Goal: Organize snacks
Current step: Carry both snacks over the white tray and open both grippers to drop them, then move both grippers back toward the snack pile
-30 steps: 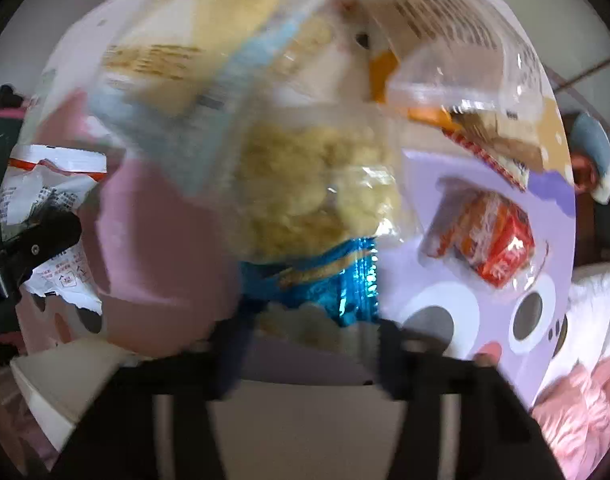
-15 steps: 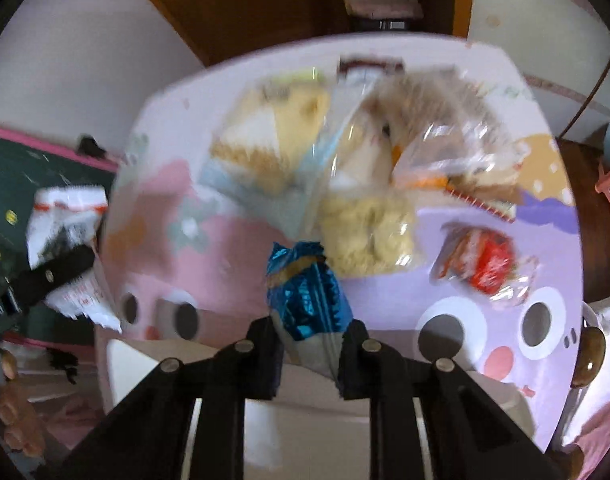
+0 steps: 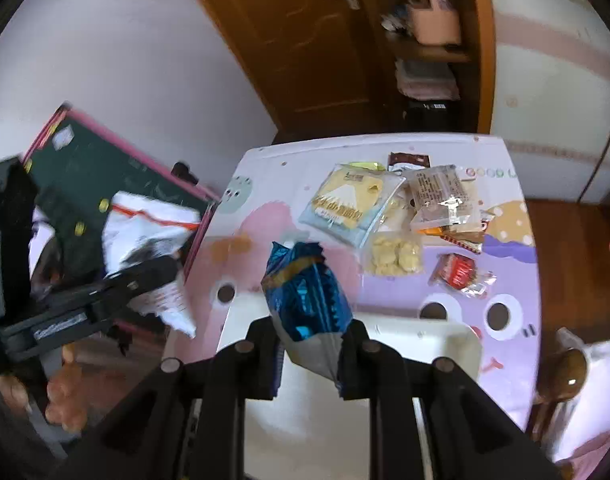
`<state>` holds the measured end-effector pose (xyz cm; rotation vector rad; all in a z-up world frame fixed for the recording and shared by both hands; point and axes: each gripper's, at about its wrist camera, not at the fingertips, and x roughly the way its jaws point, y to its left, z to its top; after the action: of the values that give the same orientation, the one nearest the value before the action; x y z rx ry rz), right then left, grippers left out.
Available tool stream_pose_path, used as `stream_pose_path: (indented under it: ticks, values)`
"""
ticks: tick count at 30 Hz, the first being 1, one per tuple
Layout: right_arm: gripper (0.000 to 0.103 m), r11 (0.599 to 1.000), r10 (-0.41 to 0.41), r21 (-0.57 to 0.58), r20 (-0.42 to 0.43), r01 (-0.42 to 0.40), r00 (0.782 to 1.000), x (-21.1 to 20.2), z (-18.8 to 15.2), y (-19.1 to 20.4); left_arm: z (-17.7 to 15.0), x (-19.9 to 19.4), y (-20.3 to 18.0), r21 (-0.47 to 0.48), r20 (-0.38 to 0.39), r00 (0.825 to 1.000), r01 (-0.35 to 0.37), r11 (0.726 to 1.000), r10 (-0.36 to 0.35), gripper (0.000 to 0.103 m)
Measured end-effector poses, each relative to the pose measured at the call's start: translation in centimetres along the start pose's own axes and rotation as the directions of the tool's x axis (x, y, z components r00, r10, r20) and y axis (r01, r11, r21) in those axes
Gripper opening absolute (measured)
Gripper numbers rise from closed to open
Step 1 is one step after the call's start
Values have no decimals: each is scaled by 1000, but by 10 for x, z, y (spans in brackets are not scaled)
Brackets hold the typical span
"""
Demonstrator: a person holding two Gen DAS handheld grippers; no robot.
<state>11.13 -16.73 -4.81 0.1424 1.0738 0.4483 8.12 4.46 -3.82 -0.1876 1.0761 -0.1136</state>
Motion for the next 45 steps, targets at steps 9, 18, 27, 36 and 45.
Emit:
stream_pose_path:
  ticks: [9, 18, 27, 36, 45]
  values:
    - [19, 984, -159, -86, -35, 156, 987, -41, -56, 16, -67, -5, -20, -2, -34, 998, -58, 998, 58, 56]
    - [19, 983, -181, -79, -201, 169, 963, -16, -94, 7, -97, 15, -24, 21, -135, 983, -121, 992, 123, 56]
    - [35, 976, -210, -109, -270, 187, 940, -9, -108, 11, -109, 21, -28, 48, -183, 970, -155, 987, 161, 91]
    - [58, 974, -223, -92, -284, 205, 932, -16, -114, 11, -113, 5, -31, 34, -157, 972, -174, 984, 177, 94]
    - [58, 975, -218, -100, -277, 198, 936, -29, -119, 15, -116, -15, -39, 23, -126, 978, -162, 987, 163, 94]
